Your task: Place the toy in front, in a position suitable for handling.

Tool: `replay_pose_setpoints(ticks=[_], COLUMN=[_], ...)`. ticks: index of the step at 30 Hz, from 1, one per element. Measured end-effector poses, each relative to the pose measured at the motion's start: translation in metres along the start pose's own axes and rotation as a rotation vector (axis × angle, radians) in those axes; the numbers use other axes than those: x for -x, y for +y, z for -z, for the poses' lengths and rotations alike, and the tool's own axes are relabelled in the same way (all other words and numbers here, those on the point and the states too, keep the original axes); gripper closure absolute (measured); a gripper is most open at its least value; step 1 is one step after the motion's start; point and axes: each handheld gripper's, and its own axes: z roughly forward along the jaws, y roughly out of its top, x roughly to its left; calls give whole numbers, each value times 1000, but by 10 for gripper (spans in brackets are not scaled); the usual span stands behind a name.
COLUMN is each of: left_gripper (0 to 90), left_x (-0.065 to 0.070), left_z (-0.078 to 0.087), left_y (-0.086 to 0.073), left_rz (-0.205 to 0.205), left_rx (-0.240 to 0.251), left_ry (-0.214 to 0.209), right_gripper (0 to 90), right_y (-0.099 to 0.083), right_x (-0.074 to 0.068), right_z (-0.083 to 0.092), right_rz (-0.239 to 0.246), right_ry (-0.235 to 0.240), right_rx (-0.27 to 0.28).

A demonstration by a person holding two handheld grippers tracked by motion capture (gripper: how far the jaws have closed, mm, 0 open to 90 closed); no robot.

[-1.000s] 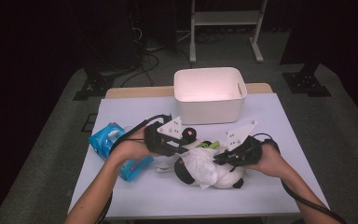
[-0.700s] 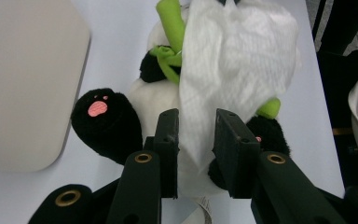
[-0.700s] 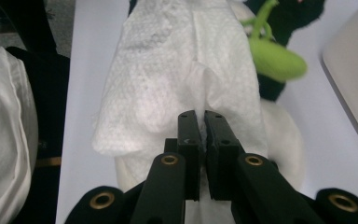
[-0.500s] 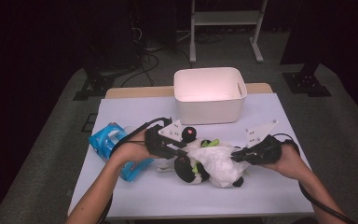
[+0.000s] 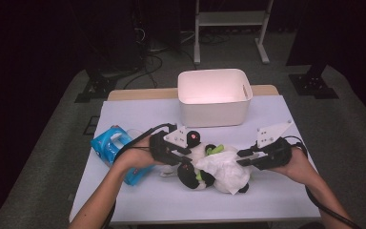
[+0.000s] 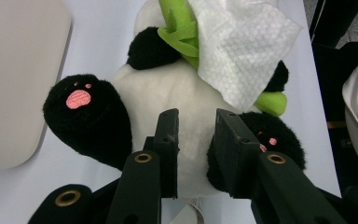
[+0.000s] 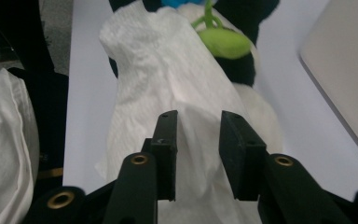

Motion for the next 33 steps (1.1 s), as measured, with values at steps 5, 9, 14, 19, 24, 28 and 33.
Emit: replay_pose_setpoints(ticks=[5, 9, 14, 19, 24, 28, 33], left_gripper=[699, 699, 701, 704, 718, 724, 721], left_x=[2, 3, 4, 6, 11, 12, 15], left_z=[-2, -4, -11, -18, -24, -26, -29], left_y=[-2, -4, 0, 2, 6, 7, 9], left_rz=[3, 3, -4, 8, 2, 4, -8], left_rx=[5, 15, 4, -2, -7, -11, -31], left_ry=[-4, -4, -16, -39, -56, -65, -73], right_gripper=[640, 657, 719, 734, 751, 765, 784], right_y=[13, 13, 9, 6, 1, 0, 0], right_x=[-7, -6, -5, -2, 3, 3, 2], right_z=[-17, -25, -25, -26, -27, -26, -25], right_rz=[45, 40, 32, 24, 25, 15, 13], right_ry=[19, 8, -1, -1, 3, 10, 19], right_rx=[-32, -42, -41, -41, -31, -27, -20])
